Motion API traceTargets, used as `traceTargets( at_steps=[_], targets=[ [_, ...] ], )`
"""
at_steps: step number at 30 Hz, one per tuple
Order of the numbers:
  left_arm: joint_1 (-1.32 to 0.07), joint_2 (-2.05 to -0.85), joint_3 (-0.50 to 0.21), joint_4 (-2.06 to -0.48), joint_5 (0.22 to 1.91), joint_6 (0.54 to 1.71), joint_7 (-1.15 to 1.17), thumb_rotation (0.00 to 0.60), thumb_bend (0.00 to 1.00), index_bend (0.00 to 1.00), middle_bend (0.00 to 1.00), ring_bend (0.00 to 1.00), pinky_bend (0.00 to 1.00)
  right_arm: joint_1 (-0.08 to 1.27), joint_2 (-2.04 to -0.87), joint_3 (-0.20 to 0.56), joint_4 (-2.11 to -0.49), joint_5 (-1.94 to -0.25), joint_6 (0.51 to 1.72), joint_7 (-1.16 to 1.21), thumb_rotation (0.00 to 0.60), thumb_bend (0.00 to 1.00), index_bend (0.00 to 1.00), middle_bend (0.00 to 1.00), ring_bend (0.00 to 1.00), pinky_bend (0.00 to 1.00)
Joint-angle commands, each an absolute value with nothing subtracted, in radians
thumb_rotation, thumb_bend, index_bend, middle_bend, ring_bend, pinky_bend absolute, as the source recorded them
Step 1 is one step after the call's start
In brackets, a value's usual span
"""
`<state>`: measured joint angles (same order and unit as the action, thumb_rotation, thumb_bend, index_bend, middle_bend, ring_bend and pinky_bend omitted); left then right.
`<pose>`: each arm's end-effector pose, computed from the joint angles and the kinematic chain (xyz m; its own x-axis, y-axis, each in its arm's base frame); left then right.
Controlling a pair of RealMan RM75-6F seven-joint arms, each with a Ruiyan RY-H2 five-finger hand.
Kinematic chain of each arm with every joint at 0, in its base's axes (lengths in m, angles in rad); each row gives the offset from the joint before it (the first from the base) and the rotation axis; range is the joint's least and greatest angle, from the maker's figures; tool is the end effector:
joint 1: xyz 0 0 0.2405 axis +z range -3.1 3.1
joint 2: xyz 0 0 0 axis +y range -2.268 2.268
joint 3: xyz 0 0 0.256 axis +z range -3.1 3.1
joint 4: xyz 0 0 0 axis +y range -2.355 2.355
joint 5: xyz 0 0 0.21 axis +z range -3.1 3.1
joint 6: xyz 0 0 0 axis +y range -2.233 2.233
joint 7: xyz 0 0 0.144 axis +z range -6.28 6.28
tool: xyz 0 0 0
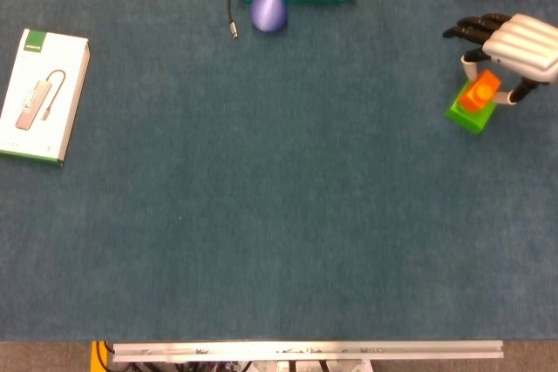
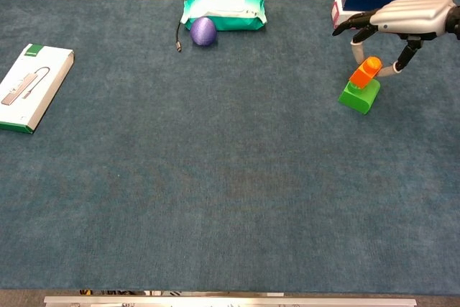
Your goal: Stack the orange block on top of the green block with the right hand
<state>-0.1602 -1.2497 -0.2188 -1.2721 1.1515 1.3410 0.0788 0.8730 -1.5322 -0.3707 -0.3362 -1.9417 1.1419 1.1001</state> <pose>-0.3873 0.2365 0.1881 0.5543 -0.0581 0.8303 0.7950 0.3322 -0.5075 -0.2721 -0.4260 0.0908 0.6976 -0.3741 0.6111 -0.6592 -0.6692 0.3429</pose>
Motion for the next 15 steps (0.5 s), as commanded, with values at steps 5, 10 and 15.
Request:
traceTargets(
  at_steps=[5,10,15],
  targets=[
    [-0.159,-1.248,-0.219,-1.274,1.151,1.343,0.077,0.6,0.0,0.05,0.28,0.25,0.54,0.878,-1.545,-0.374,-0.32,-1.94,1.131,1.104,0.6,0.2,0.52,0.11,0.0,0.14],
    [-0.16,-1.247,-0.218,-1.275,1.148,1.34,0.079,0.6,0.0,0.05,0.28,0.25,0.54,0.88,-1.549,-0.378,-0.315,-1.941,1.13,1.106,0.6,0.2,0.52,0.11,0.0,0.14],
    [-0.158,-1.247,-0.219,-1.279,1.149,1.344,0.078,0.6,0.0,0.05,0.28,0.25,0.54,0.88,-1.554,-0.382,-0.313,-1.94,1.123,1.11,0.6,0.2,0.52,0.11,0.0,0.14]
  ],
)
